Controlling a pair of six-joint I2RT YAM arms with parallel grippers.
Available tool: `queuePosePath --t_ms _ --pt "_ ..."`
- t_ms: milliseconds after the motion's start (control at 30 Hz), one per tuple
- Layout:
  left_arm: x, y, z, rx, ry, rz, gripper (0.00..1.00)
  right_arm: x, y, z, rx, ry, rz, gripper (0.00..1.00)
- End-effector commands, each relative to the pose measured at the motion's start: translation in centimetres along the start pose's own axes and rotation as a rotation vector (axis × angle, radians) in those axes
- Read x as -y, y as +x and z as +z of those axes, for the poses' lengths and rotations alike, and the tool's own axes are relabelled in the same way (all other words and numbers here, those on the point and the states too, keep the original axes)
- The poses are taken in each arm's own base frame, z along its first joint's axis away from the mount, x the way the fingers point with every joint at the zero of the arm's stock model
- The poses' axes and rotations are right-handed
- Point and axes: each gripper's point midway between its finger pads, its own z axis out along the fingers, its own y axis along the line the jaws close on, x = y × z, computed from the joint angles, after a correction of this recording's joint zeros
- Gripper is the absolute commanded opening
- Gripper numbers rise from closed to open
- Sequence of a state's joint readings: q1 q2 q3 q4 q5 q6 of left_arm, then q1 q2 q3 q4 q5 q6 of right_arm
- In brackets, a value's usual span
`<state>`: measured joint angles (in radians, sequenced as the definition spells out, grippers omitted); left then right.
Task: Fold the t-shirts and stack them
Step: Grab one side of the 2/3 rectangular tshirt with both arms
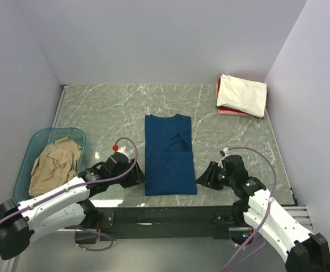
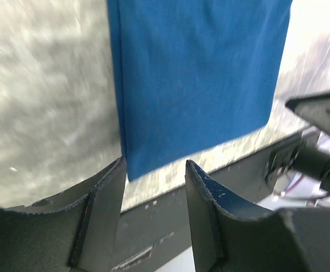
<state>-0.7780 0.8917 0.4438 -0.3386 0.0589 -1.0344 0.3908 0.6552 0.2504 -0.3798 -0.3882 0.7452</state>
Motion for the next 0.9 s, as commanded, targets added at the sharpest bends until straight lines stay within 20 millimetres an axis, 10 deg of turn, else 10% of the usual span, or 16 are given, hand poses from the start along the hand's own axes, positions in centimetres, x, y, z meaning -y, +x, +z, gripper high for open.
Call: queuePosePath --t_ms 0,200,867 --pt "0.6 2.5 0.0 -0.065 0.040 -0.016 0.52 1.3 2.3 0.1 -0.065 0.021 0.053 0.47" --pt "-0.2 5.5 1.0 -0.124 0.003 -0.026 0.51 2.6 4.3 0.7 -0.124 0.027 0.078 0.47" --pt "-1.4 6.6 2.4 -0.116 -0.024 -0.089 0.49 2.9 6.2 1.3 -0.198 0.033 0.071 0.43"
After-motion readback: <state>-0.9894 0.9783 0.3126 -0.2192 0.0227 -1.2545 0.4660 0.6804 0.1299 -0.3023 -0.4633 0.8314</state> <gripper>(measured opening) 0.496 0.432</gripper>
